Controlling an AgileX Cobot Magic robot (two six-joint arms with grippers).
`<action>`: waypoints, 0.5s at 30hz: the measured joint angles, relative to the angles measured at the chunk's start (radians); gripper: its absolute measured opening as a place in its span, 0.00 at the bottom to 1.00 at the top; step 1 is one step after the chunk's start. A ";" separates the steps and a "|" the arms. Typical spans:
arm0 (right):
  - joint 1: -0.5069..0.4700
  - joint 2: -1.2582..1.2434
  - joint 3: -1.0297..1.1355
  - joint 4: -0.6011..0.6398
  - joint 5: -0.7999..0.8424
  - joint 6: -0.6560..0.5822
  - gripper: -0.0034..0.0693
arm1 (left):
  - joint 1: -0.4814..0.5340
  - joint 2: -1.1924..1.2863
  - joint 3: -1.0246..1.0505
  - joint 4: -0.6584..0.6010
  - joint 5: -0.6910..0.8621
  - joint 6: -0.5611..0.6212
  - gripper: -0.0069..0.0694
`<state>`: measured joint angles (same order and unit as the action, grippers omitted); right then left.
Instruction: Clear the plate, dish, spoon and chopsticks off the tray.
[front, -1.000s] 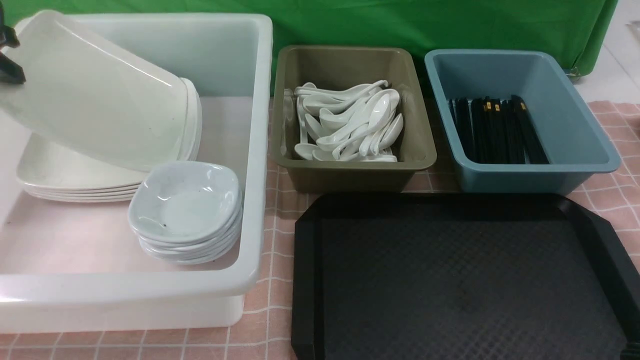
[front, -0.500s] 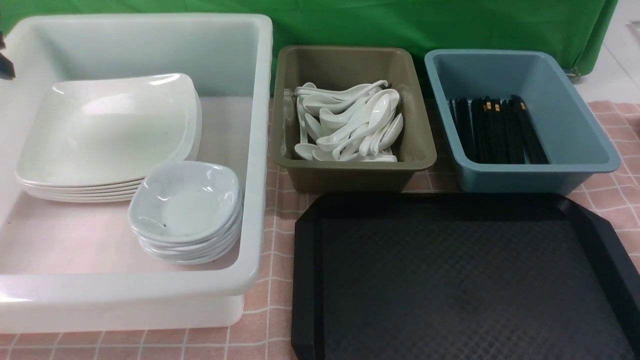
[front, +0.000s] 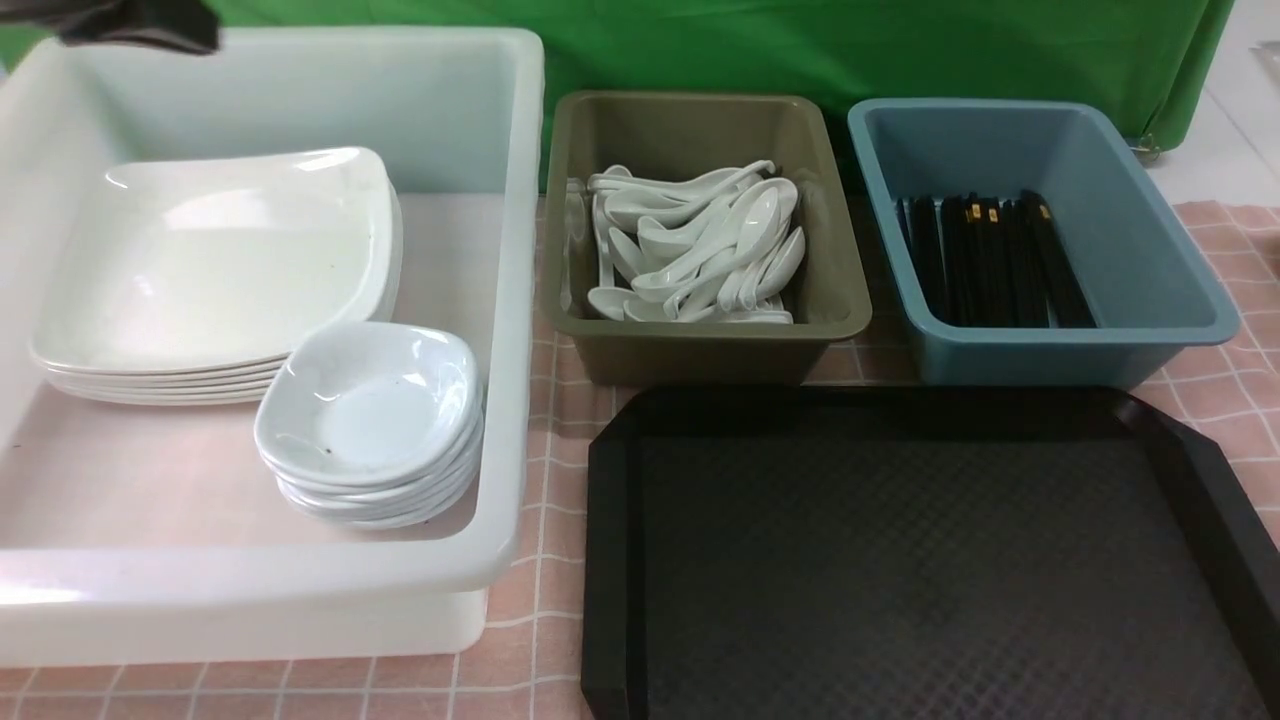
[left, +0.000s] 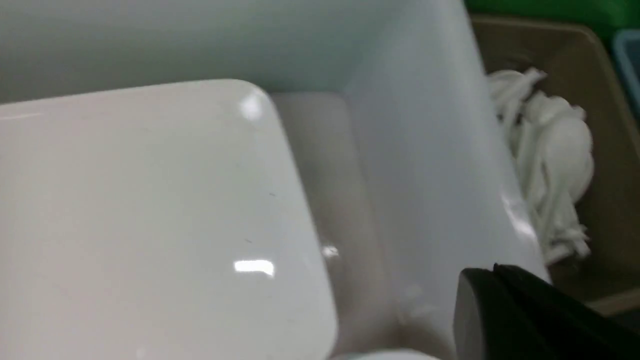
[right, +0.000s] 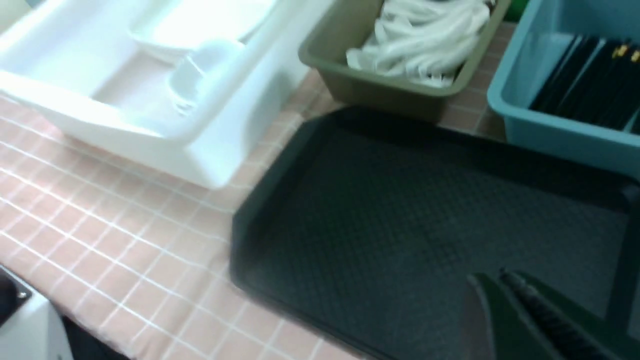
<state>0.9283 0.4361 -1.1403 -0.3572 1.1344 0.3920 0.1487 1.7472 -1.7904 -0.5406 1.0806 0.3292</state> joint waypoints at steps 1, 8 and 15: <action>0.000 -0.024 0.013 0.004 0.000 -0.007 0.10 | -0.022 -0.006 -0.003 -0.005 0.037 -0.001 0.08; 0.000 -0.203 0.346 0.011 -0.287 -0.048 0.09 | -0.180 -0.076 -0.004 -0.032 0.135 0.003 0.08; 0.000 -0.233 0.628 0.018 -0.772 -0.123 0.09 | -0.254 -0.118 -0.004 -0.035 0.139 0.004 0.08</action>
<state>0.9283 0.2029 -0.5128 -0.3390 0.3627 0.2691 -0.1052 1.6291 -1.7943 -0.5753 1.2193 0.3335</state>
